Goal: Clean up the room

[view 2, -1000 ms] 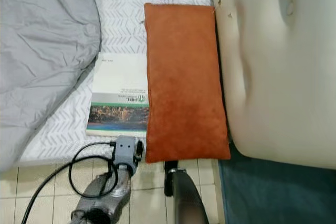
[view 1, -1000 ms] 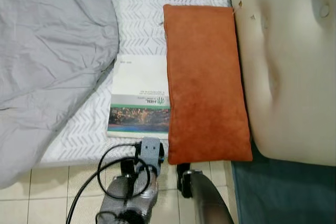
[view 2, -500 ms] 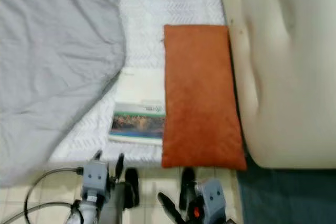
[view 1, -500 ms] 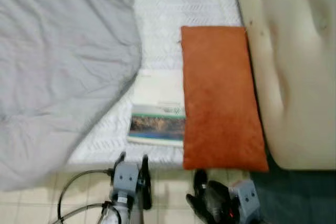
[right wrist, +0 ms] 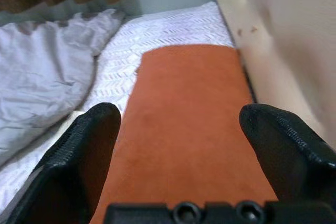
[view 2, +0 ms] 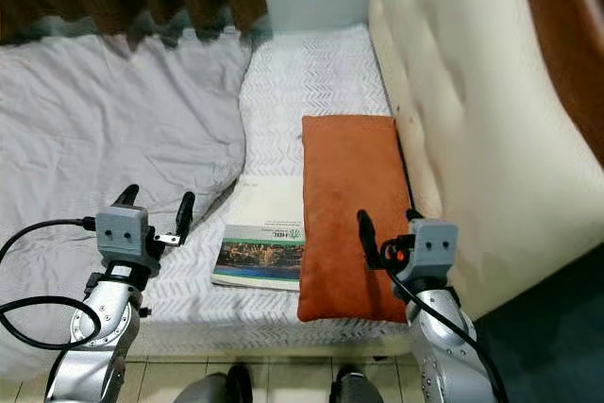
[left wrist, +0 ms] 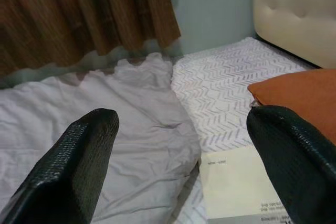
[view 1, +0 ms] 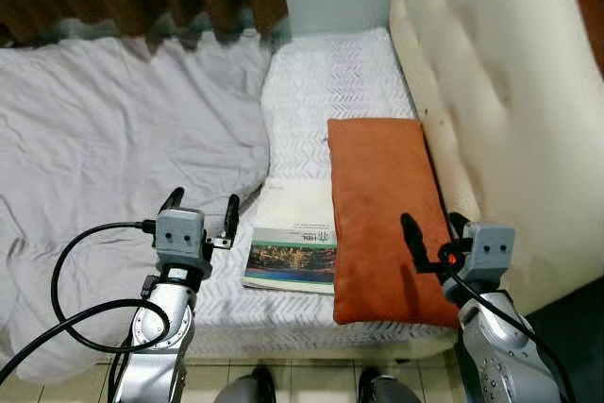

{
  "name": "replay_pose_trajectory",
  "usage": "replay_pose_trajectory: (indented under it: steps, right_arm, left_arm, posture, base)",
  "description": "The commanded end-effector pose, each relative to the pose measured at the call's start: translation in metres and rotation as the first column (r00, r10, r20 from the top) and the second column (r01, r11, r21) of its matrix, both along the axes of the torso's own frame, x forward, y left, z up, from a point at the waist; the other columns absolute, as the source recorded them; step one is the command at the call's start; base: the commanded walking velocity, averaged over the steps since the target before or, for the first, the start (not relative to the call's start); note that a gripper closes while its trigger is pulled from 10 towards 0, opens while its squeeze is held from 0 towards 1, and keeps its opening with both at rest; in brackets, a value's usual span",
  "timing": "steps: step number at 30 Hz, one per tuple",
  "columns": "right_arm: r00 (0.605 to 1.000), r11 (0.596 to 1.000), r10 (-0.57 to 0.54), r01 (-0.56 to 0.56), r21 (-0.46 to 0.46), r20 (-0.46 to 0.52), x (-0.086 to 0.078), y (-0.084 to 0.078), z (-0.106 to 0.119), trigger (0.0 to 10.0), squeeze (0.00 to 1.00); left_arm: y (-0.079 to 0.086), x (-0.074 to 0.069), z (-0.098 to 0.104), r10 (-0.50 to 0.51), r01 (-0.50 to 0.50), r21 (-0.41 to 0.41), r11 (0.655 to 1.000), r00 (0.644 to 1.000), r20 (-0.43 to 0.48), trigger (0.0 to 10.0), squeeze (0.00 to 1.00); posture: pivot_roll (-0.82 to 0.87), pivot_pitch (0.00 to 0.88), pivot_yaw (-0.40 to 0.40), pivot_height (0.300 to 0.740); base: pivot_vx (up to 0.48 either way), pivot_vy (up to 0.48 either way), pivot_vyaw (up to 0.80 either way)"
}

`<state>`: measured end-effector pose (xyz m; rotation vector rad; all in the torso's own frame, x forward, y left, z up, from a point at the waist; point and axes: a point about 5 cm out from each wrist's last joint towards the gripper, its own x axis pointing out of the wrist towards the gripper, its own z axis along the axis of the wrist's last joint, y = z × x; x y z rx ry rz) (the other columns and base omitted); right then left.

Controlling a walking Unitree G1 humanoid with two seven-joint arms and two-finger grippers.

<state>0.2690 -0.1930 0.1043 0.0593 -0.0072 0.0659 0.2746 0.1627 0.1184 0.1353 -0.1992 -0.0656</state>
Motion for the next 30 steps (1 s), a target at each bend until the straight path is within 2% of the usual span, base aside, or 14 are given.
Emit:
replay_pose_trajectory:
  steps: [1,2,6,7,8,9,10,18,27,30]
  right_arm:
    - [1.000,1.000,-0.013,0.013,-0.010,-0.023,0.002,-0.001,-0.008,10.0,1.00]
    - [1.000,1.000,-0.013,0.013,-0.010,-0.023,0.002,-0.001,-0.008,10.0,1.00]
    - [0.999,0.999,0.024,-0.026,-0.034,-0.042,0.005,0.003,-0.014,10.0,1.00]
    - [0.999,0.999,0.026,-0.028,-0.046,-0.044,0.004,0.003,-0.015,10.0,0.00]
    - [0.999,0.999,0.026,-0.028,-0.046,-0.044,0.004,0.003,-0.015,10.0,0.00]
    - [0.999,0.998,0.025,-0.027,-0.056,-0.043,0.004,0.003,-0.016,10.0,0.00]
    - [0.999,0.998,0.030,-0.032,-0.051,-0.040,0.005,0.003,-0.016,10.0,0.00]
    - [0.998,0.996,0.061,-0.063,-0.060,-0.026,0.009,0.007,-0.017,10.0,0.00]
    - [0.997,0.996,0.069,-0.071,-0.055,-0.039,0.008,0.007,-0.024,10.0,0.00]
    - [0.996,0.994,0.081,-0.083,-0.069,-0.036,0.007,0.008,-0.025,10.0,0.00]
  left_arm:
    - [0.003,0.001,-0.022,0.021,-0.027,-0.054,0.998,0.994,-0.110,10.0,1.00]
    - [0.003,0.001,-0.022,0.021,-0.027,-0.054,0.998,0.994,-0.110,10.0,1.00]
    - [-0.003,0.000,-0.043,-0.003,-0.026,-0.131,0.991,0.976,-0.220,10.0,1.00]
    - [-0.005,-0.001,-0.045,-0.019,-0.015,-0.142,0.990,0.972,-0.234,10.0,1.00]
    - [-0.005,-0.001,-0.045,-0.019,-0.015,-0.142,0.990,0.972,-0.234,10.0,1.00]
    - [-0.008,-0.003,-0.048,-0.040,0.006,-0.135,0.991,0.967,-0.251,10.0,0.75]
    - [-0.009,-0.002,-0.049,-0.047,0.017,-0.117,0.993,0.965,-0.257,10.0,0.00]
    - [-0.001,0.004,-0.056,-0.020,-0.004,-0.086,0.996,0.960,-0.280,10.0,0.00]
    - [0.009,0.004,-0.060,-0.015,-0.029,-0.141,0.990,0.953,-0.304,10.0,0.00]
    - [0.009,0.003,-0.060,-0.027,-0.005,-0.107,0.994,0.957,-0.289,10.0,0.00]
  posture:
    - [-0.04,0.000,0.046,0.740]
    - [-0.04,0.000,0.046,0.740]
    - [-0.05,0.000,0.040,0.740]
    - [-0.05,0.000,0.039,0.740]
    - [-0.05,0.000,0.039,0.740]
    - [-0.05,0.000,0.038,0.740]
    - [-0.05,0.000,0.036,0.740]
    - [-0.05,0.000,0.030,0.740]
    - [-0.04,0.000,0.029,0.740]
    - [-0.04,0.000,0.027,0.740]
  base:
    - [0.000,0.000,0.00]
    - [0.000,0.000,0.00]
    - [0.000,0.000,0.00]
    - [0.000,0.442,0.00]
    - [0.000,0.442,0.00]
    - [0.000,0.442,0.00]
    - [0.000,0.442,0.00]
    - [0.000,0.444,0.00]
    - [0.000,0.460,0.00]
    - [0.000,0.472,0.00]
